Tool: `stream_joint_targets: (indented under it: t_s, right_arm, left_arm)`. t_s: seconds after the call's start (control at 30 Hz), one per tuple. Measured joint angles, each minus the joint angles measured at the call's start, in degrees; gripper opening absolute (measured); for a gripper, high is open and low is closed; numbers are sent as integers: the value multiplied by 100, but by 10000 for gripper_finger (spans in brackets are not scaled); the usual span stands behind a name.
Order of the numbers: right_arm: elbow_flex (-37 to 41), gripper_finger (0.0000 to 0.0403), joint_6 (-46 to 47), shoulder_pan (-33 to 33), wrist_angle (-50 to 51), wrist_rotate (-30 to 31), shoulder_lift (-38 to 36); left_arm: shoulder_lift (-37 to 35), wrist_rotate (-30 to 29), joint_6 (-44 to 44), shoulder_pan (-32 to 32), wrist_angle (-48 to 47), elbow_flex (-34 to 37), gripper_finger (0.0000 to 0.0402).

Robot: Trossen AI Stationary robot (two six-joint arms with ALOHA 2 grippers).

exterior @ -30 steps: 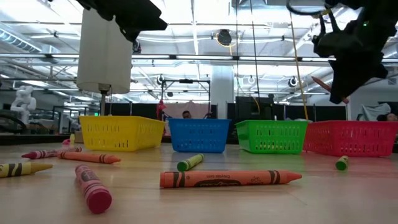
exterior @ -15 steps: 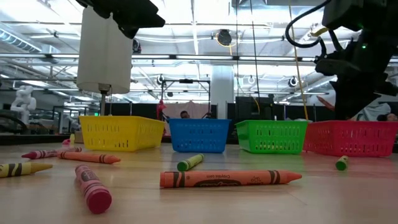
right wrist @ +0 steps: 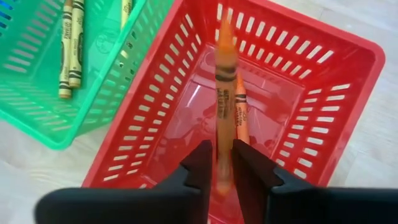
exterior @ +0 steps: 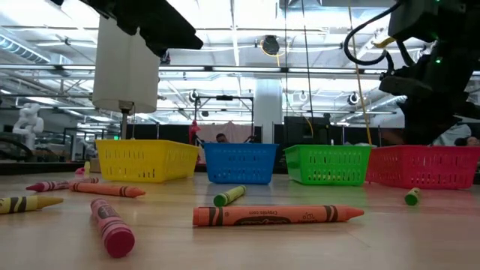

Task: Sort crayons
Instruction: Put the orange crayon into the red bin

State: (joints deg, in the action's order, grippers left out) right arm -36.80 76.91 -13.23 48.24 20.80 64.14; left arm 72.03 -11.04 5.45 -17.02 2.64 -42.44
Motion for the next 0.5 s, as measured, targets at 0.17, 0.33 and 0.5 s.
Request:
stream_joint_targets:
  t_s: [0.17, 0.33, 0.5]
  right_arm:
    - [-1, 81, -23, 0, -3, -9, 118]
    - [-2, 98, -310, 0, -3, -9, 23]
    - [-18, 99, -451, -66, -5, -13, -328]
  left_arm:
    - [2, -1, 27, 0, -2, 0, 151]
    - [2, 0, 167, 0, -21, 0, 151]
    - [2, -1, 177, -69, -82, 0, 151]
